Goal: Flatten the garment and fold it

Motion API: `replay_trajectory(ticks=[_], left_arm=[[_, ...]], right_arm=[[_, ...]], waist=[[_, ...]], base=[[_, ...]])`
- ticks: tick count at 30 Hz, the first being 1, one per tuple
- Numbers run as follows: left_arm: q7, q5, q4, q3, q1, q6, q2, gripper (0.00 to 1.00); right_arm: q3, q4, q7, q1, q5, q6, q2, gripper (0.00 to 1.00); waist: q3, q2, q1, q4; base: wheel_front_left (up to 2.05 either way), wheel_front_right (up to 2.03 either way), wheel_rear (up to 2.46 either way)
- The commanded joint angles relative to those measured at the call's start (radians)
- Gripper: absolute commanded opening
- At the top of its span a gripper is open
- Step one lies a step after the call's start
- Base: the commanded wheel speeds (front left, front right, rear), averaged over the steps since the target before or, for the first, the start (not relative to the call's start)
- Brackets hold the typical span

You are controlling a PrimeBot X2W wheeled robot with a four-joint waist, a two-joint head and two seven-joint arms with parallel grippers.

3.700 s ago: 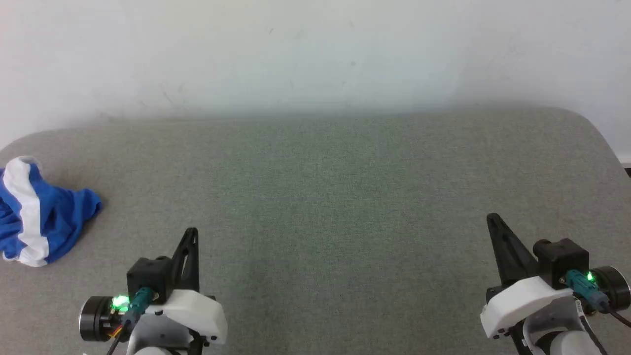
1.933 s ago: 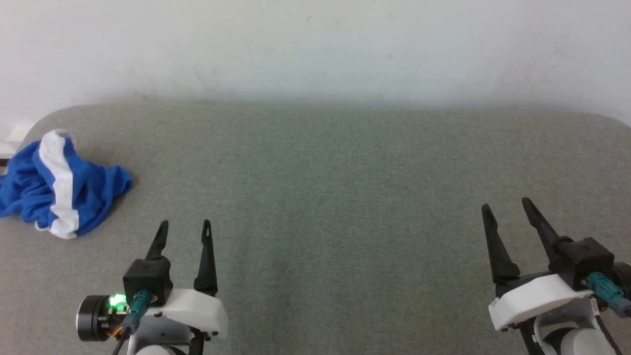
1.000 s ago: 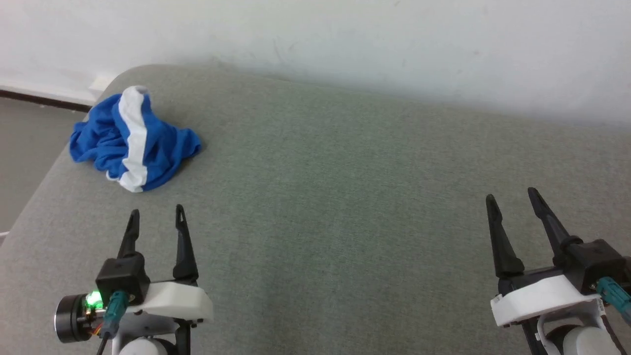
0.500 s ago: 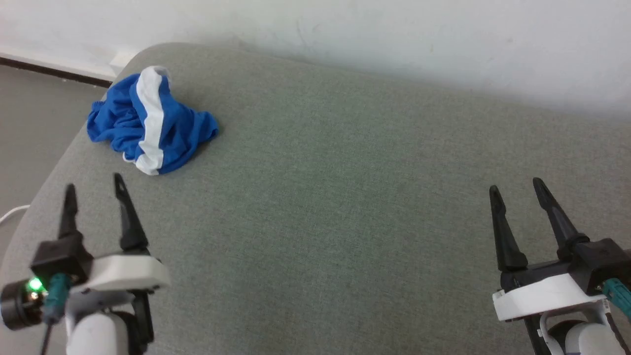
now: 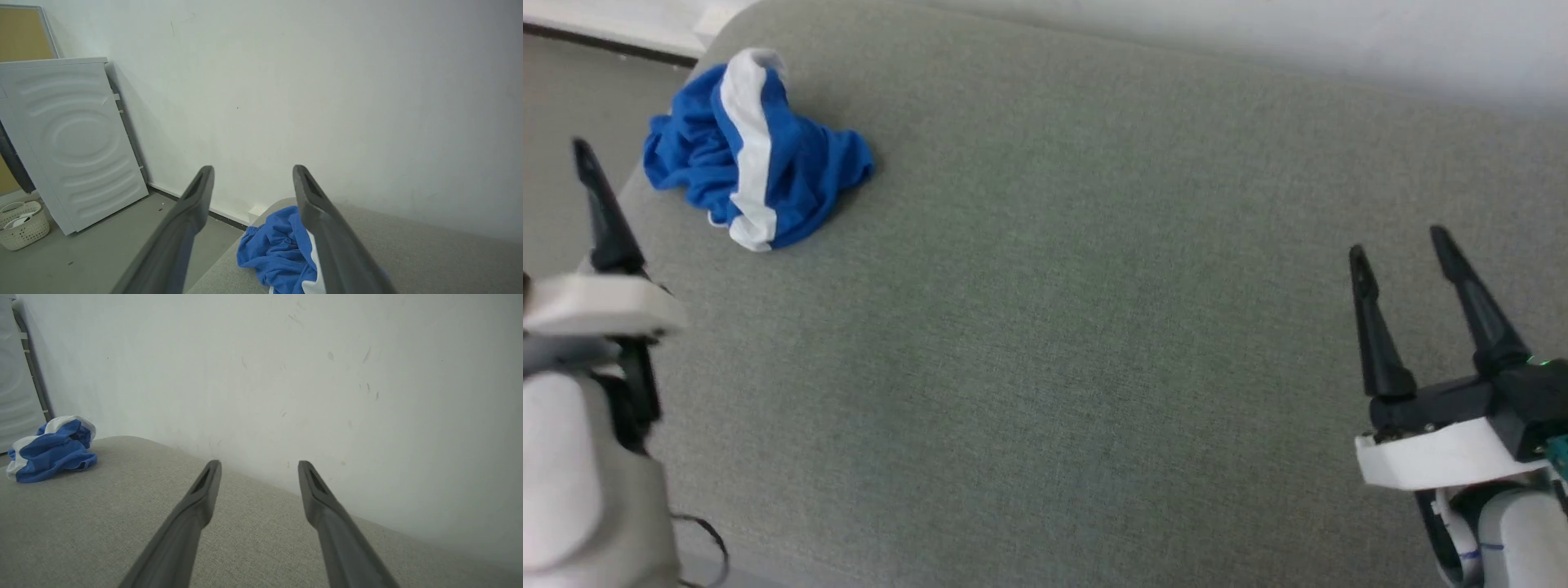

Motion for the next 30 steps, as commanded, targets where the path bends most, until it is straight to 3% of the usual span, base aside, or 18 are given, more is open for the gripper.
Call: replay_trajectory(ticks=[1, 7, 16, 21, 30], left_arm=[[-0.011, -0.013, 0.040, 0.014, -0.056, -0.012, 0.029, 1.00], [0.046, -0.054, 0.253, 0.013, -0.254, -0.087, 0.137, 1.00], [0.240, -0.100, 0.499, -0.029, -0.525, -0.164, 0.250, 1.00], [0.447, -0.164, 0.624, -0.064, -0.651, -0.183, 0.291, 1.00], [0.861, -0.425, 0.692, -0.185, -0.745, -0.194, 0.326, 1.00]], right_arm=[[-0.008, -0.018, -0.010, -0.025, -0.015, -0.002, -0.009, 1.00], [-0.005, -0.073, -0.023, -0.064, -0.055, -0.002, -0.037, 1.00], [0.027, -0.170, -0.042, -0.125, -0.098, -0.002, -0.071, 1.00], [0.055, -0.222, -0.052, -0.161, -0.122, -0.002, -0.089, 1.00], [0.070, -0.295, -0.071, -0.212, -0.154, -0.002, -0.094, 1.00]], waist=[[0.065, 0.0000, -0.0001, -0.002], [0.157, 0.0000, -0.0001, -0.015], [0.290, 0.0000, -0.0001, -0.042], [0.360, 0.0000, -0.0001, -0.062], [0.461, 0.0000, -0.0001, -0.087]], base=[[0.00, 0.00, 0.00], [0.00, 0.00, 0.00], [0.00, 0.00, 0.00], [0.00, 0.00, 0.00], [0.00, 0.00, 0.00]])
